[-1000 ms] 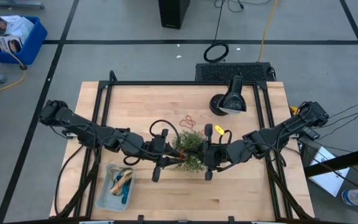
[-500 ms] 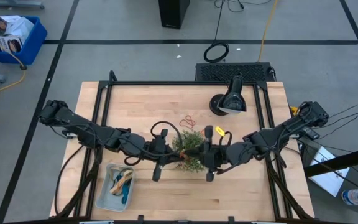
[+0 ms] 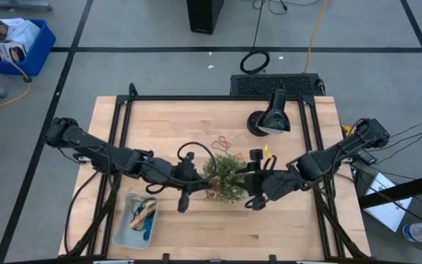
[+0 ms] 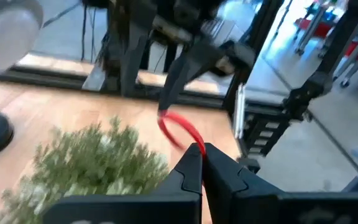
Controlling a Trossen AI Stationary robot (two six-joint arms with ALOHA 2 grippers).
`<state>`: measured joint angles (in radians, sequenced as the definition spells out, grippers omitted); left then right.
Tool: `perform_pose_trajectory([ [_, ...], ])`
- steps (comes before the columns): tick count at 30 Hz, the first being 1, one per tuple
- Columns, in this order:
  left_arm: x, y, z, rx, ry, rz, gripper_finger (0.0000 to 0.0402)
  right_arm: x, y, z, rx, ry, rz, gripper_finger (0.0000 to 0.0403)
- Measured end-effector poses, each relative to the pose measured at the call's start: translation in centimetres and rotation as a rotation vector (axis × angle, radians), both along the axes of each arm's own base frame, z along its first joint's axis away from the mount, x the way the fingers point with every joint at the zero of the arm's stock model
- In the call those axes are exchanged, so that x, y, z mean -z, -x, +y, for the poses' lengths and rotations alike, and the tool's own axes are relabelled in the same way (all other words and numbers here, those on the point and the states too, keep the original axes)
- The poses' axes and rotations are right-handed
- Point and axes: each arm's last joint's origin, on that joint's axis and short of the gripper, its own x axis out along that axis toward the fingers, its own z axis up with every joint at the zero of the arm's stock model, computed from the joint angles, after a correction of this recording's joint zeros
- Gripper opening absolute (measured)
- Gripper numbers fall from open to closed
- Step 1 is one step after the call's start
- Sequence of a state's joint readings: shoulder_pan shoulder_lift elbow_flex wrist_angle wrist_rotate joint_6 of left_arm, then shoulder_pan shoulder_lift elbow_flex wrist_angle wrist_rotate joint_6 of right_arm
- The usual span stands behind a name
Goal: Pick and place rubber bands into bin
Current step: Put the bottom red rubber band into the blue bin
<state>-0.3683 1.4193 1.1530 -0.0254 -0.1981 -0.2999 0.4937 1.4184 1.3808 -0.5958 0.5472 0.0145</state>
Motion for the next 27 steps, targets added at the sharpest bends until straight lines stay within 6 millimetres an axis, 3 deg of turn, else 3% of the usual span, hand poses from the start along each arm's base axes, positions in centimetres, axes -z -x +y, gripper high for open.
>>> perform_pose_trajectory([
  [11,-0.9,3.4,1.2,-0.063,0.092,0.166,0.0006,1.9,3.5,0.3,0.123,-0.118,0.283,0.0159],
  [15,-0.5,4.5,1.5,-0.11,0.15,0.269,0.0005,4.1,4.4,0.2,0.108,-0.146,0.366,0.0156],
  [21,1.1,5.7,1.7,-0.173,0.3,0.519,0.0008,8.0,6.1,-1.3,0.14,-0.202,0.353,0.0155],
  [27,1.9,6.9,1.0,-0.165,0.539,0.769,0.0006,10.1,8.2,-3.0,0.127,-0.307,0.204,0.0155],
])
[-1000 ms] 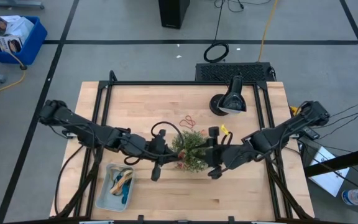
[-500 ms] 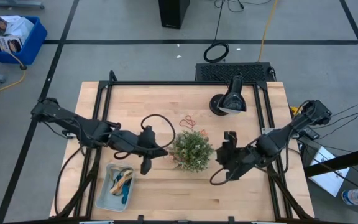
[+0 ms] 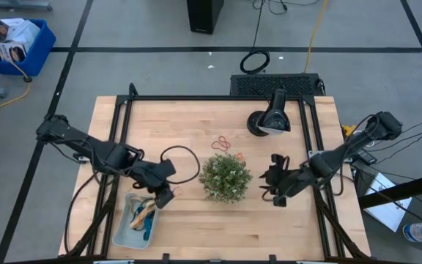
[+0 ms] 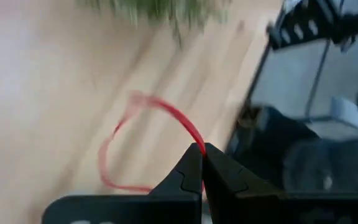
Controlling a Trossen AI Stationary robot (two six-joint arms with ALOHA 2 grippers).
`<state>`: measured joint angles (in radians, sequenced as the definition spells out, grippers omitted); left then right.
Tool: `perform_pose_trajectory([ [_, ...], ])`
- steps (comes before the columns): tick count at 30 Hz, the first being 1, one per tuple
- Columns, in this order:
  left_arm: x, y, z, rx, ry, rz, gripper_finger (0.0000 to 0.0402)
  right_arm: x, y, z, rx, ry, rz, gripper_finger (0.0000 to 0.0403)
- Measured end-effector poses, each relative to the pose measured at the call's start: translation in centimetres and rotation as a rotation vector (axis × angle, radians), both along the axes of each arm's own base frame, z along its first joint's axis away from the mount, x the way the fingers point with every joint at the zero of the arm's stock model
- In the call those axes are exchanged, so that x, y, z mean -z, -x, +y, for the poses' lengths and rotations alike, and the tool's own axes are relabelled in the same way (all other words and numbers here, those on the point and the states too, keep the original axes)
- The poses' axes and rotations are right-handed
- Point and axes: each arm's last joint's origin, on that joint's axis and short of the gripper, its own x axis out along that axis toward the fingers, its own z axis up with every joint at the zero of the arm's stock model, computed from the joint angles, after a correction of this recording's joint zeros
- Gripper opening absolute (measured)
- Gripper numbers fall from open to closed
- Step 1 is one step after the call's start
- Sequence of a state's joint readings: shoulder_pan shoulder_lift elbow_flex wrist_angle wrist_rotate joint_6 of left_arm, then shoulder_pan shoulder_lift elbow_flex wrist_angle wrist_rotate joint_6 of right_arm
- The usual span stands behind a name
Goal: Pick and place rubber bands into bin
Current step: Put the bottom red rubber band into the blue bin
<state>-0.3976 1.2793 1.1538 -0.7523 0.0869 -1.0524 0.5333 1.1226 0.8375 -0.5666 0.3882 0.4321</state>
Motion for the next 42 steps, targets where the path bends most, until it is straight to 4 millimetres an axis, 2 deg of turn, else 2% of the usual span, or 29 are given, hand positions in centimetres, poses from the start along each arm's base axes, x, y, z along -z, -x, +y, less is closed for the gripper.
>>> perform_pose_trajectory([
  [10,0.7,2.2,-1.5,0.008,0.328,0.418,0.0004,3.1,2.6,-2.6,0.029,-0.122,-0.263,0.0155],
  [17,1.1,3.6,-1.9,-0.106,0.418,0.681,0.0004,4.8,3.7,-3.3,0.034,-0.157,-0.328,0.0155],
  [23,1.5,3.9,-2.2,-0.184,0.377,0.734,0.0005,5.2,4.1,-3.4,0.037,-0.164,-0.335,0.0155],
  [28,2.5,3.5,-2.6,-0.244,0.247,0.678,0.0009,5.1,4.1,-3.5,0.035,-0.164,-0.34,0.0155],
  [42,8.8,0.4,-4.8,-0.118,-0.029,0.793,0.0007,5.1,4.1,-3.5,0.034,-0.163,-0.34,0.0155],
])
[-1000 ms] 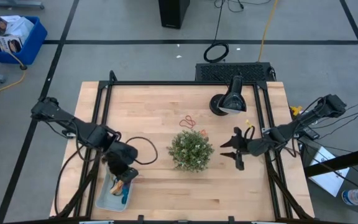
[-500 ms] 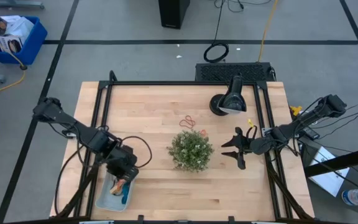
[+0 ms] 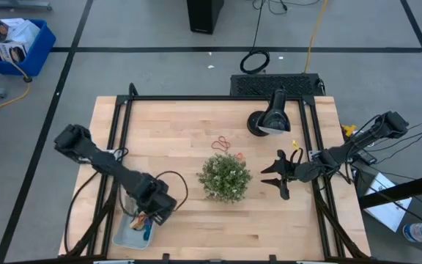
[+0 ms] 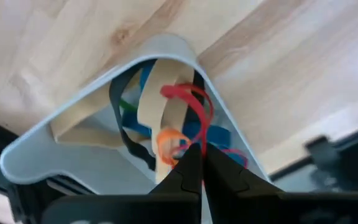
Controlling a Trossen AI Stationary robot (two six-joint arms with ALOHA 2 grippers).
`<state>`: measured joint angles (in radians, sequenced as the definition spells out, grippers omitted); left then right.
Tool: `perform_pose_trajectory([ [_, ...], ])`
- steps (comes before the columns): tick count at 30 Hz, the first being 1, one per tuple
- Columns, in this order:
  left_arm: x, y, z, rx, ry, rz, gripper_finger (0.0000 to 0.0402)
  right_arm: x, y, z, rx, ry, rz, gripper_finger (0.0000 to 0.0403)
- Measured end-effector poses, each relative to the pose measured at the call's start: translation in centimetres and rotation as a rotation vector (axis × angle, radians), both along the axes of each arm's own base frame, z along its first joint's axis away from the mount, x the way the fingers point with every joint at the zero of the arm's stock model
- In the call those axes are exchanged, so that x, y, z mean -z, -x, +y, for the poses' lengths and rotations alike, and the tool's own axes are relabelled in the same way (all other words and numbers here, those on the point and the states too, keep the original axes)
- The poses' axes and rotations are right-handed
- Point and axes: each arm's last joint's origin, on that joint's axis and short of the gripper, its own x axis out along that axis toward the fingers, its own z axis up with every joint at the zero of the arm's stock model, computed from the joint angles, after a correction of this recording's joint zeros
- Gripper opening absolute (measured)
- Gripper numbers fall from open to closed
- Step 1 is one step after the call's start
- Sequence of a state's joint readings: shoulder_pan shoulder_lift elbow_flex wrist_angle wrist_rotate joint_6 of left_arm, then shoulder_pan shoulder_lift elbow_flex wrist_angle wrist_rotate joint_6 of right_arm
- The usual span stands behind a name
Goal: Pick and place rubber bands into bin
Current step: Put the bottom red rubber band into the blue bin
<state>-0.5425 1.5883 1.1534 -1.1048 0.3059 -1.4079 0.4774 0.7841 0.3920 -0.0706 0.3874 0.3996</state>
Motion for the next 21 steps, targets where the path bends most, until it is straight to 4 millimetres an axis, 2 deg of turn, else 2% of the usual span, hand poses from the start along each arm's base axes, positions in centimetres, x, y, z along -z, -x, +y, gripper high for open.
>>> perform_pose_trajectory([
  [4,1.7,-0.4,-0.6,0.06,-0.019,0.049,0.0011,0.0,0.0,0.0,0.0,0.0,0.0,0.0155],
  [8,2.5,-0.4,-1.1,0.093,-0.032,0.084,0.0027,0.0,0.0,0.0,0.0,0.0,0.0,0.0155],
  [21,2.7,-0.1,-1.5,0.137,-0.042,0.084,0.0032,0.0,0.0,0.0,0.001,0.001,0.001,0.0155],
])
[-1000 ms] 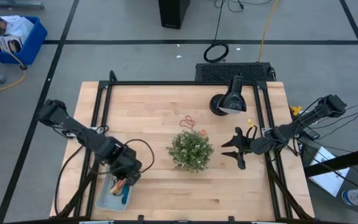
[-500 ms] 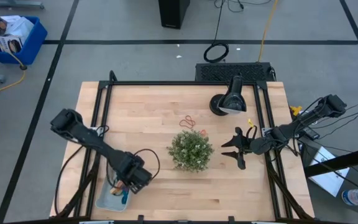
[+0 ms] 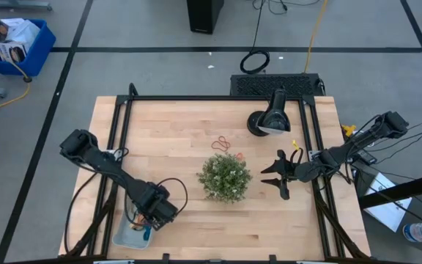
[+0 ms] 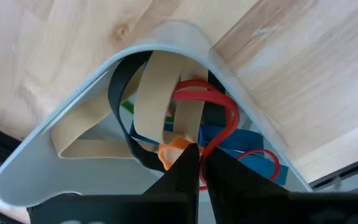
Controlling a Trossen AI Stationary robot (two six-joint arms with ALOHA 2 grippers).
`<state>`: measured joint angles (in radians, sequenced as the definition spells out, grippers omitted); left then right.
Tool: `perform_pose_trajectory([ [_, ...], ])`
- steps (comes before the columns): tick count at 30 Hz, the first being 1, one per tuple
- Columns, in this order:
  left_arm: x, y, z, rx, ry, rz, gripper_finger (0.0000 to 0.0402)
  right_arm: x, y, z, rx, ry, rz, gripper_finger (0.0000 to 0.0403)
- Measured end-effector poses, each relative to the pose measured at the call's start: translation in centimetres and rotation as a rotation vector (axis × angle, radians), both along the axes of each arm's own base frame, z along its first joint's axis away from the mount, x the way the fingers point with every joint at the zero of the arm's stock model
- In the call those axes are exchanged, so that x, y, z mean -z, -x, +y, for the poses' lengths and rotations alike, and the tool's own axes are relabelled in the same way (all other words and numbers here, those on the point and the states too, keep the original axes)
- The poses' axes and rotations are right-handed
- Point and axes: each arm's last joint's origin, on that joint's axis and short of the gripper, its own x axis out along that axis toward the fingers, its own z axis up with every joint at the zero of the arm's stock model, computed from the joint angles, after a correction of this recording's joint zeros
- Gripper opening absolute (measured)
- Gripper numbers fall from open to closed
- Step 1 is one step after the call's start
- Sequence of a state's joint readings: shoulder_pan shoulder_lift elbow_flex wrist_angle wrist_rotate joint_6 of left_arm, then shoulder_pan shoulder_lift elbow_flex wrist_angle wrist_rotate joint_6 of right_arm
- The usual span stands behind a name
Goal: Pick and place rubber bands into bin
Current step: Put the bottom red rubber band into the blue bin
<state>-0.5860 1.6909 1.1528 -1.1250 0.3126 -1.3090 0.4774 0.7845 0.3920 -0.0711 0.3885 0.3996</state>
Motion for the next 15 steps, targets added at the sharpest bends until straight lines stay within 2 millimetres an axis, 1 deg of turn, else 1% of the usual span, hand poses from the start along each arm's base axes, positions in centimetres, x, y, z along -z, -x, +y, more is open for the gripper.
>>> perform_pose_trajectory([
  [10,0.01,-0.05,0.07,0.046,0.008,-0.013,0.0033,0.0,0.0,0.0,0.001,0.0,0.0,0.0155],
  [15,0.0,-0.06,0.09,0.027,0.0,-0.012,0.0033,0.0,0.0,0.0,0.001,0.001,0.0,0.0155],
])
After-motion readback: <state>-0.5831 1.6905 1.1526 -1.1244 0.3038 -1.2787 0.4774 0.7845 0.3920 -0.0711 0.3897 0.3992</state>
